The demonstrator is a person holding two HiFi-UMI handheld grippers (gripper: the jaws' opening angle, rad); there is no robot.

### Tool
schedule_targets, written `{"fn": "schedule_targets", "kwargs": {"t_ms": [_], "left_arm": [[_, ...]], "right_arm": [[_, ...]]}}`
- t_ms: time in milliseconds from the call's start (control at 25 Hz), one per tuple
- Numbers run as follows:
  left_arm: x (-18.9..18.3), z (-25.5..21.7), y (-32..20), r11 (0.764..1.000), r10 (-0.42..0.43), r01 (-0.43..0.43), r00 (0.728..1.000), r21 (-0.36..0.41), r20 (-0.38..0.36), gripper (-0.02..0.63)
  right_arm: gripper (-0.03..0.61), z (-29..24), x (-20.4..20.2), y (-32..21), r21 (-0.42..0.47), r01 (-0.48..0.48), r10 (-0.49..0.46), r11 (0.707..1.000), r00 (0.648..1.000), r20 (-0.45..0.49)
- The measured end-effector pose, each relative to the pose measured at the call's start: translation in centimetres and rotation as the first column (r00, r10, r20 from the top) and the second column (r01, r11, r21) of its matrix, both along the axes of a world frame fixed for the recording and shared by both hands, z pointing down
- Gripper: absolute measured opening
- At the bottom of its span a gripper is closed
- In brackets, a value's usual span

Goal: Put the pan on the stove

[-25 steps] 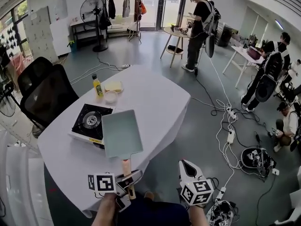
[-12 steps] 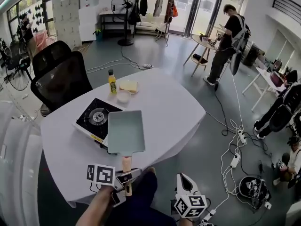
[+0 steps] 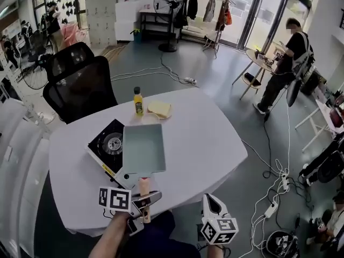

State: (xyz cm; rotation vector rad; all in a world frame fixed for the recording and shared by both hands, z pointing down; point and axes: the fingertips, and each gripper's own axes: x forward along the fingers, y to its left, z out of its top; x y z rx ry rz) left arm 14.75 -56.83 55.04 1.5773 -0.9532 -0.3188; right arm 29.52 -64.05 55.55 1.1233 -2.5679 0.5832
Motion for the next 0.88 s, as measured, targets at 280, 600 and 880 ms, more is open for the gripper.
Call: {"fn": "schedule_targets", "kwargs": {"t_ms": [280,600,880], "left_arm": [[-4.3,1.0,-3.7,0.971,-0.24,0.24,0.971,0.009,-0.024,0.081],[-8.7,1.9,-5.1,0.911,-0.412,0.411,0.911,0.033,0.026,0.086],[-11.0,3.6,-5.8,0.883,-0.469,0.467,0.881,0.038,0.07,0.086]], "right_arm": [[0.0,0.2,-7.0,-7.8,0.018,0.262,-0.261,0.965,0.964,-0.05],[0.0,-0.2,-14.4,-10.7,0.025,0.487,-0.486,0.873,0.872,-0.055],[0.0,-0.2,-17.5,-10.8,0.005,0.628,-0.626,0.778,0.776,-0.079]]}}
